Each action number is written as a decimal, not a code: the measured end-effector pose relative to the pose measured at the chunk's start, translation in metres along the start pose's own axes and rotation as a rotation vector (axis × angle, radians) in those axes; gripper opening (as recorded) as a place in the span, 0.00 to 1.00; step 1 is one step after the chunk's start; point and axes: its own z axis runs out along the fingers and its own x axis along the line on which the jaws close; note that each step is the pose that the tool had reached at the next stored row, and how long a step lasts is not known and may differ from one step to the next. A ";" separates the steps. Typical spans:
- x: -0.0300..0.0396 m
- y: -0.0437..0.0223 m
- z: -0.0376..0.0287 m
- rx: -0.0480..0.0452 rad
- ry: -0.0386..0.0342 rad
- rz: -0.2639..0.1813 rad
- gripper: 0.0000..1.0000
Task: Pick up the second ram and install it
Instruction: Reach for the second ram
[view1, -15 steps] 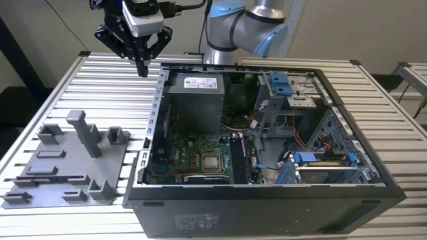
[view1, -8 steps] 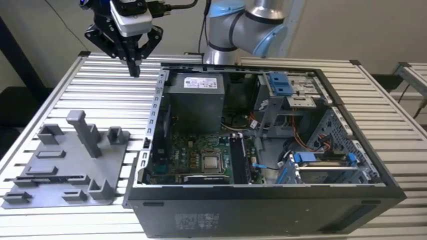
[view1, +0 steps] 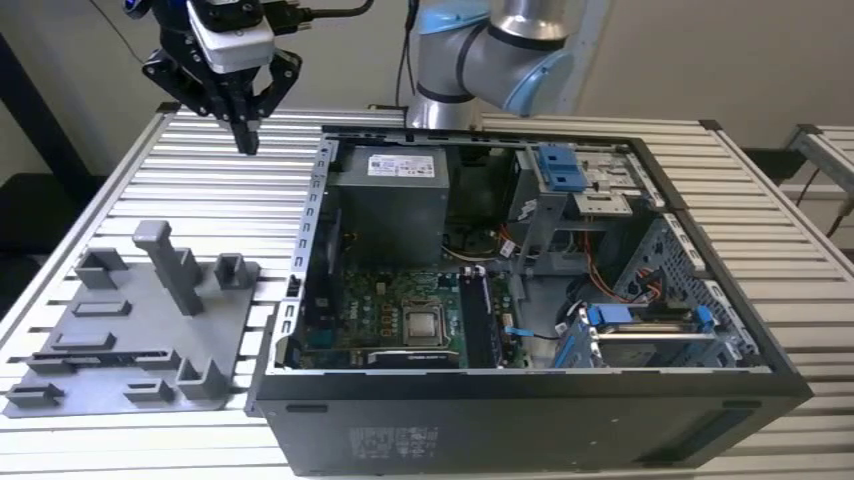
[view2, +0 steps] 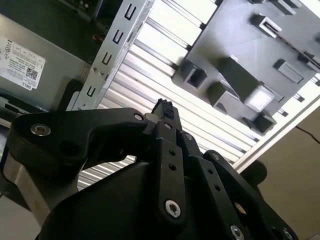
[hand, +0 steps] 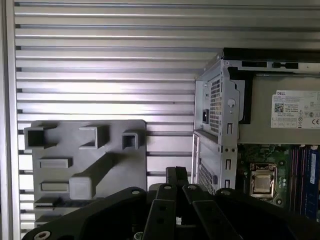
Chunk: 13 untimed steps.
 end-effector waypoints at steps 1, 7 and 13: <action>0.0030 0.0000 0.0000 0.0000 0.0000 -0.001 0.11; 0.0192 -0.0001 0.0001 -0.0001 0.0021 -0.007 0.11; 0.0355 -0.0001 0.0000 -0.0002 0.0055 -0.013 0.11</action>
